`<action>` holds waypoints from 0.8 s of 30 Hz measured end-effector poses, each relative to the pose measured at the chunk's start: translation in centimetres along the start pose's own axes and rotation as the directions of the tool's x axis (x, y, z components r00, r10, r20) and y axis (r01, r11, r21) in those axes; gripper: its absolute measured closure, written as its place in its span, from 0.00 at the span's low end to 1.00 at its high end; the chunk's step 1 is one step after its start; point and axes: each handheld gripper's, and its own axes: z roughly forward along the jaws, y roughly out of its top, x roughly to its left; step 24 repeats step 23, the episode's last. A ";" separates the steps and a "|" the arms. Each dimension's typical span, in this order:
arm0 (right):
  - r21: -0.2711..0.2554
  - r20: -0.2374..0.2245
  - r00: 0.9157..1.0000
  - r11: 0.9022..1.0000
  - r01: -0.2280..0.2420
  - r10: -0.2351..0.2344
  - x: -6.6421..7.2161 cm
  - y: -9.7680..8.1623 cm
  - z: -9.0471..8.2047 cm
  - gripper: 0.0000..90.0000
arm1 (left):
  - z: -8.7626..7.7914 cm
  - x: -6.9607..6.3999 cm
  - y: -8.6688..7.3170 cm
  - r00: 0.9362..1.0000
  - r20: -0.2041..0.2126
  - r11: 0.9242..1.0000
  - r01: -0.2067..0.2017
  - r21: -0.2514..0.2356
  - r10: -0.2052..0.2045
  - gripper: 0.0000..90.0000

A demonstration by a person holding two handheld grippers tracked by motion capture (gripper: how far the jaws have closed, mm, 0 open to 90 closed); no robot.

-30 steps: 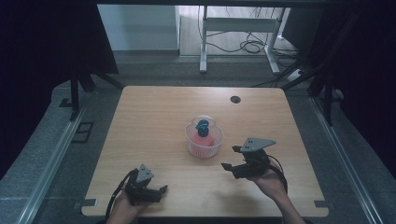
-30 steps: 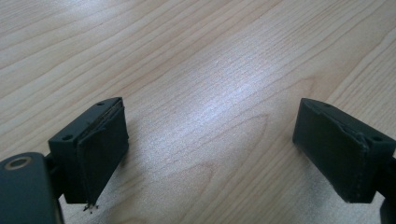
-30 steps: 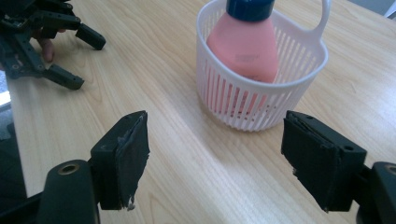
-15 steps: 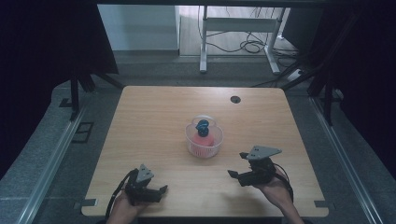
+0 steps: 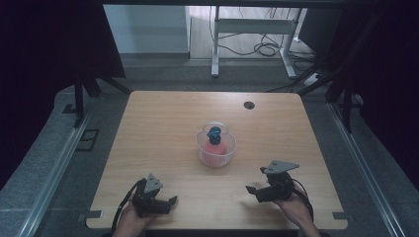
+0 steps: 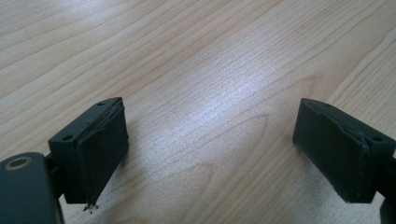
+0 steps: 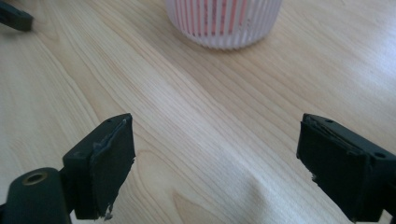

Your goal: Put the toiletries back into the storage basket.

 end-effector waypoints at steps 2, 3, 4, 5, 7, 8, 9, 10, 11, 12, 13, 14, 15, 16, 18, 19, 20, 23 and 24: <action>0.004 0.007 1.000 1.000 -0.001 0.001 -0.1 -0.3 0.2 0.11 | 0.0 0.0 0.0 1.000 0.000 1.000 0.000 0.000 0.000 0.11; 0.008 0.010 1.000 1.000 -0.002 0.002 -0.1 -0.5 0.3 0.11 | 0.0 0.0 0.0 1.000 0.000 1.000 0.000 0.000 0.000 0.11; 0.012 0.012 1.000 1.000 -0.003 0.003 -0.1 -0.7 0.4 0.10 | 0.0 0.0 0.0 1.000 0.000 1.000 0.001 0.000 -0.001 0.11; 0.015 0.012 1.000 1.000 -0.005 0.005 -0.2 -0.9 0.5 0.10 | 0.0 0.0 0.0 1.000 0.000 1.000 0.001 0.000 -0.001 0.11; 0.022 0.014 1.000 1.000 -0.009 0.009 -0.3 -1.3 0.8 0.09 | 0.0 0.0 0.0 1.000 0.000 1.000 0.001 0.000 -0.001 0.11; 0.027 0.014 1.000 1.000 -0.011 0.010 -0.3 -1.4 0.9 0.09 | 0.0 0.0 0.0 1.000 0.000 1.000 0.001 0.000 -0.001 0.11; 0.033 0.015 1.000 0.999 -0.010 0.010 -0.3 -1.6 1.1 0.09 | 0.0 0.0 0.0 1.000 0.000 1.000 0.001 0.000 -0.001 0.11; 0.039 0.017 1.000 0.999 -0.010 0.009 -0.4 -1.8 1.3 0.08 | 0.0 0.0 0.0 1.000 0.000 1.000 0.001 0.000 -0.001 0.11; 0.043 0.017 1.000 0.999 -0.010 0.009 -0.4 -1.9 1.4 0.08 | 0.0 0.0 0.0 1.000 0.000 1.000 0.001 0.000 -0.001 0.11; 0.047 0.016 1.000 0.999 -0.008 0.007 -0.4 -2.1 1.6 0.08 | 0.0 0.0 0.0 1.000 -0.001 1.000 0.000 0.000 0.000 0.11; 0.052 0.016 1.000 0.999 -0.009 0.008 -0.5 -2.3 1.8 0.08 | 0.0 0.0 0.0 1.000 0.000 1.000 0.001 0.000 -0.001 0.11; 0.057 0.020 1.000 0.998 -0.008 0.007 -0.4 -2.5 2.0 0.08 | 0.0 0.0 0.0 1.000 0.000 1.000 0.000 0.000 0.000 0.11; 0.064 0.020 1.000 0.998 -0.005 0.004 -0.4 -2.6 2.2 0.08 | 0.0 0.0 0.0 1.000 -0.001 1.000 0.000 0.000 0.000 0.11; 0.069 0.022 1.000 0.998 -0.003 0.002 -0.4 -2.7 2.3 0.07 | 0.0 0.0 0.0 1.000 0.000 1.000 0.000 -0.001 0.000 0.11; 0.086 0.017 1.000 0.996 0.000 -0.002 -0.4 -3.0 2.7 0.07 | 0.0 0.0 0.0 1.000 0.000 1.000 0.001 0.000 -0.001 0.11; 0.092 0.017 1.000 0.996 0.004 -0.006 -0.4 -3.2 2.9 0.04 | 0.0 0.0 0.0 1.000 -0.001 1.000 0.000 0.000 0.000 0.11; 0.088 0.023 1.000 0.996 0.015 -0.017 -0.3 -3.3 3.1 0.01 | 0.0 0.0 0.0 1.000 0.000 1.000 0.000 0.000 0.000 0.11; 0.080 0.022 1.000 0.997 0.014 -0.015 -0.2 -3.5 3.2 0.00 | 0.0 0.0 0.0 1.000 0.000 1.000 -0.001 0.001 0.001 0.11; 0.080 0.022 1.000 0.997 0.014 -0.015 -0.2 -3.5 3.2 0.00 | 0.0 0.0 0.0 1.000 0.000 1.000 -0.001 0.001 0.001 0.11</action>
